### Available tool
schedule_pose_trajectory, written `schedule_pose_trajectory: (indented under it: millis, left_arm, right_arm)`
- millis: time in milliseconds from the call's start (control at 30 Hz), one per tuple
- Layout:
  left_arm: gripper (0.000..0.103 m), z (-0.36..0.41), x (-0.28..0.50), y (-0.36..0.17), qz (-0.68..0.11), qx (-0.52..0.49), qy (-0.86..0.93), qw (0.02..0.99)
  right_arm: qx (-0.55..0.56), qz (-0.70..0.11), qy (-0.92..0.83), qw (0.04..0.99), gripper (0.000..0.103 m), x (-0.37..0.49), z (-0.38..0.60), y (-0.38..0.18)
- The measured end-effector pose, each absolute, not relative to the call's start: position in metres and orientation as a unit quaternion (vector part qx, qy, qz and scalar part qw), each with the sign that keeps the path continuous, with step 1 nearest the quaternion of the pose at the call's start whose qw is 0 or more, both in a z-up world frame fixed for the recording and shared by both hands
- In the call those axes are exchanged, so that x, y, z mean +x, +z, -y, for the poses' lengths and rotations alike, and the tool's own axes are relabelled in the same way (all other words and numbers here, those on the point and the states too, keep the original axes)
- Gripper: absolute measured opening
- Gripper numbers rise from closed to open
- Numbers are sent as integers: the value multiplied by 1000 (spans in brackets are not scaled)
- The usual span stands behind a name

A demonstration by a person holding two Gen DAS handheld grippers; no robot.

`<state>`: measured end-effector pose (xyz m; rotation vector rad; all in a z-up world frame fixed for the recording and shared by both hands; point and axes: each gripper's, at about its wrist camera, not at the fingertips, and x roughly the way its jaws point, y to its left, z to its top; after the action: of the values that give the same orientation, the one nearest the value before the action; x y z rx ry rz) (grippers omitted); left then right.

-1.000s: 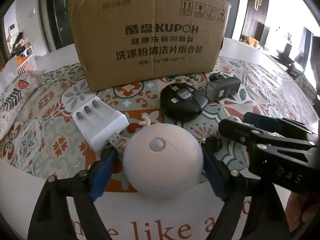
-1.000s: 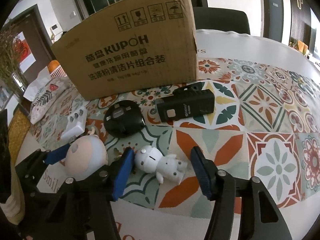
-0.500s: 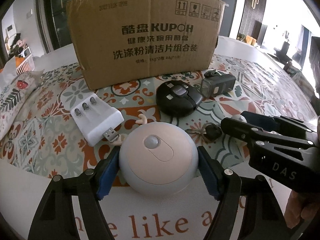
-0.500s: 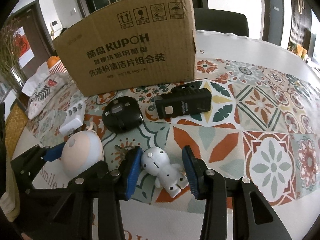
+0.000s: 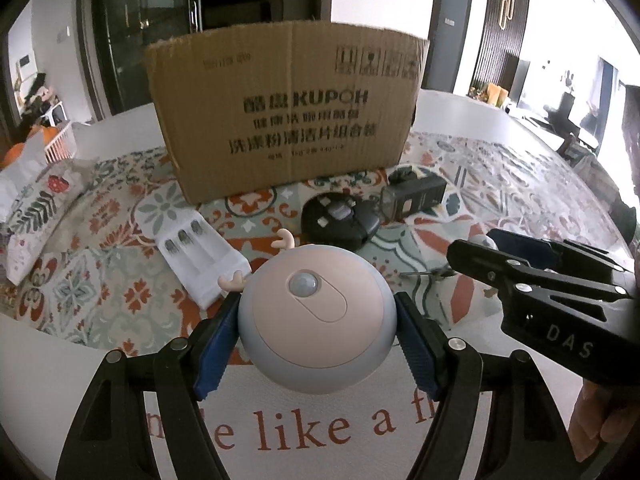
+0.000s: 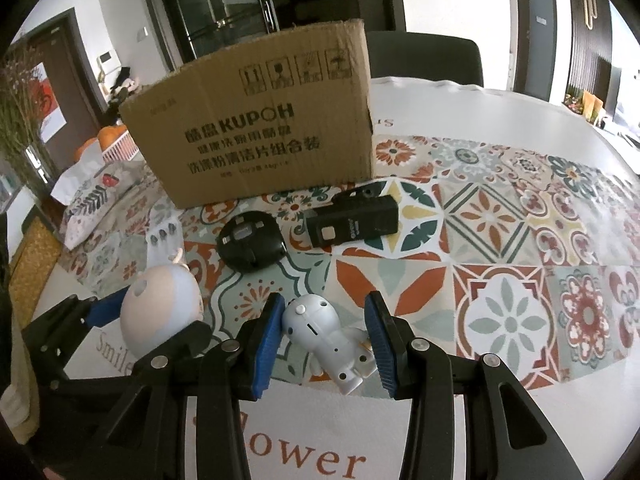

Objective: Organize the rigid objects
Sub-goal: 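Grasp the white round lamp with the left tool while the right tool grasps the white robot figure, then carry the white lamp and white robot figure over the box with both tools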

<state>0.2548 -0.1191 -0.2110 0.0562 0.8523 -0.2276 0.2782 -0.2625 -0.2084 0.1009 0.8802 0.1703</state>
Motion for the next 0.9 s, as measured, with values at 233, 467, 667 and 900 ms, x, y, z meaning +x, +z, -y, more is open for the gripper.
schedule_pose_trajectory:
  millis: [233, 467, 667, 900]
  left_arm:
    - [74, 116, 254, -188, -393, 29, -102, 913]
    - [74, 107, 250, -159, -371, 26, -91, 924]
    - [74, 98, 246, -133, -352, 26, -78, 932]
    - [74, 88, 244, -103, -325, 31, -72, 942]
  right_arm:
    - [48, -410, 80, 907, 43, 274, 261, -189]
    - [43, -389, 81, 917, 43, 271, 255, -163]
    - [41, -370, 85, 924, 43, 268, 248, -142]
    - [45, -349, 91, 932, 43, 268, 239, -118]
